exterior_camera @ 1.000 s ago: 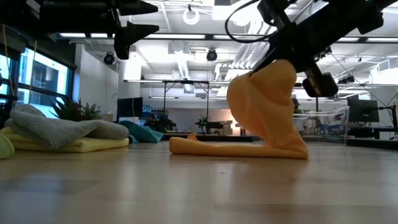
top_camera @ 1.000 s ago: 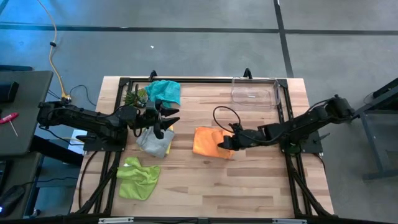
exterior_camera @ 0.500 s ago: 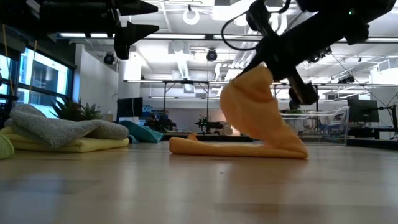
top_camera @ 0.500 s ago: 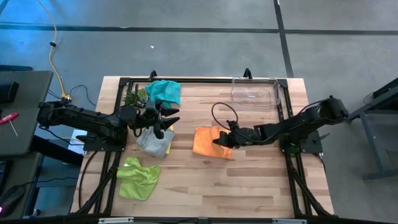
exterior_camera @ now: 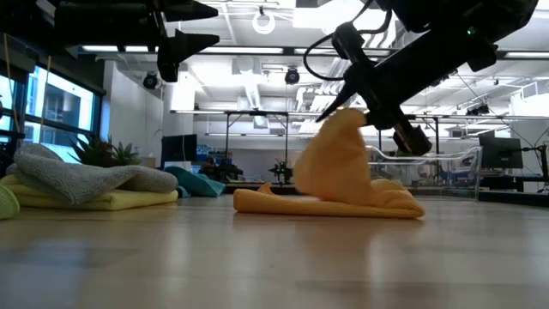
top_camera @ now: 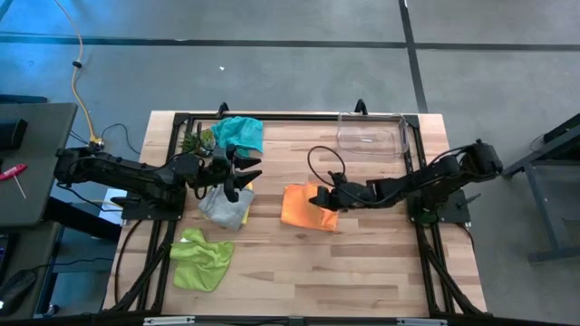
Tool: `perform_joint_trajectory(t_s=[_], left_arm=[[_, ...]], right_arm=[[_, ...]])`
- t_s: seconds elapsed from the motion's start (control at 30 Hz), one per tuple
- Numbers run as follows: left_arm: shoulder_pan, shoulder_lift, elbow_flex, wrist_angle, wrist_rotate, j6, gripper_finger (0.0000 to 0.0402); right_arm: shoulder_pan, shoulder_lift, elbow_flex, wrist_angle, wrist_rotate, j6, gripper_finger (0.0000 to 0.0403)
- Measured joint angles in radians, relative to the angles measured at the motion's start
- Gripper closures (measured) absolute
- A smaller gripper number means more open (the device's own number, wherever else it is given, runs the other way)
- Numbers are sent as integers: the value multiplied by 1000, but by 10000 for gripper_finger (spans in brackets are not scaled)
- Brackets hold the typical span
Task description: Fold microfiber towels
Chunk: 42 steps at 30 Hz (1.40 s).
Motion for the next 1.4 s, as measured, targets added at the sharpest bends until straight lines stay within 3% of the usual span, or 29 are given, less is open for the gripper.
perform_joint_trajectory(t_s=[0.23,0.43,0.57,0.73,0.87,1.03,1.23,1.33,1.4], left_arm=[[0,0,0,0,-1,0,193],[0,0,0,0,-2,0,193],[0,0,0,0,0,0,193],[0,0,0,0,1,0,193],[0,0,0,0,2,0,193],[0,0,0,0,2,0,193],[0,0,0,-2,2,0,193],[0,0,0,-2,1,0,193],[0,0,0,-1,1,0,193]], right_arm=[[-16,-4,0,99,-7,-3,204],[-47,-36,0,143,-37,-88,164],[-65,-137,0,81,-38,-260,163],[-46,-327,0,-198,2,-445,162],[42,-438,0,-454,116,-465,162],[164,-467,-4,-663,220,-409,162],[238,-468,-130,-512,310,-380,179],[202,-463,-179,-396,309,-389,226],[155,-440,-175,-355,306,-420,281]])
